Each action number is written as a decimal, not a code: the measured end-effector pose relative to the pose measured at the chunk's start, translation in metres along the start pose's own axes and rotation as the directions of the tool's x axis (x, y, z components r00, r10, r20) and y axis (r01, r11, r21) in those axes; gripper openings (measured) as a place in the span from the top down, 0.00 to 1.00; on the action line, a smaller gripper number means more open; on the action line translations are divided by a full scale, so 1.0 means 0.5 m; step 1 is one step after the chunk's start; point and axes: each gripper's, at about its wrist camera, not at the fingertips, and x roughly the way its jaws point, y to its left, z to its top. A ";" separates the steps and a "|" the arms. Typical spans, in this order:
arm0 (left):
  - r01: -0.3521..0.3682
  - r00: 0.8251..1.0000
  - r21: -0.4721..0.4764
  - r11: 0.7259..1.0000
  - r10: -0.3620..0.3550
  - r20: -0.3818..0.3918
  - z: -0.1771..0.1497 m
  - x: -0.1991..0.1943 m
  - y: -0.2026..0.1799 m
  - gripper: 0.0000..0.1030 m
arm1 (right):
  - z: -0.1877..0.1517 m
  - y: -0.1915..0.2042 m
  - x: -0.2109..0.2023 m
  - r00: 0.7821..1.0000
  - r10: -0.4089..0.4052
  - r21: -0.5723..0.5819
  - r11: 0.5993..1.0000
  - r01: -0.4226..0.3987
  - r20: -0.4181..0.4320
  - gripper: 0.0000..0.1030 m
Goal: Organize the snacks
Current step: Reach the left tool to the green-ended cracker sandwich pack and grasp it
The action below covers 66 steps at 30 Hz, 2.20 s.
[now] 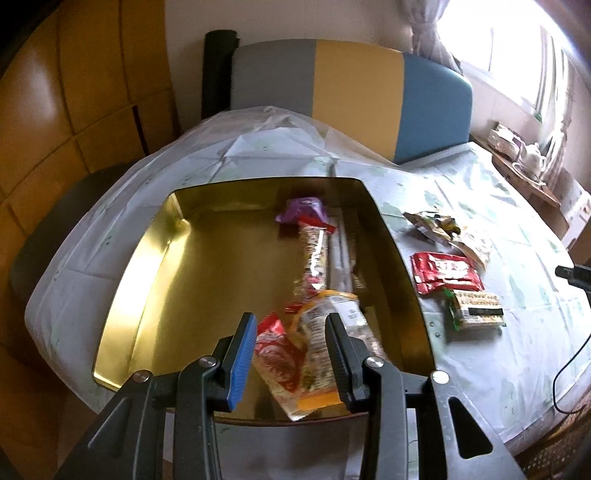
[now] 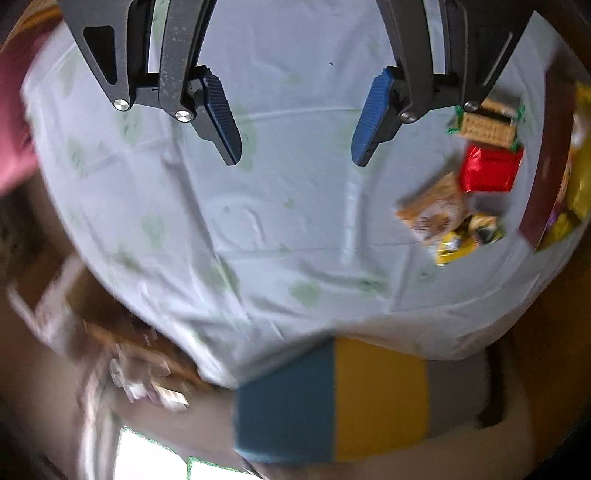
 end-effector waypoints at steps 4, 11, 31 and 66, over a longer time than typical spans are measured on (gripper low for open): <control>0.014 1.000 0.044 0.999 -0.014 -0.003 0.008 0.003 -0.034 0.62 | 0.001 -0.015 -0.004 1.000 0.004 0.045 0.999 -0.004 0.004 0.37; 0.075 0.997 0.129 0.989 -0.074 -0.011 0.017 0.005 -0.110 0.62 | -0.001 -0.018 -0.014 1.000 0.006 0.059 0.998 -0.007 0.017 0.31; 0.331 0.941 0.657 0.677 -0.188 -0.280 -0.008 0.152 -0.438 0.39 | 0.004 -0.022 -0.024 0.999 0.030 0.067 0.997 -0.032 0.035 0.22; 0.445 0.892 0.596 0.669 -0.276 -0.358 -0.025 0.169 -0.459 0.27 | 0.005 -0.017 -0.011 0.999 0.033 0.055 0.998 -0.033 0.003 0.15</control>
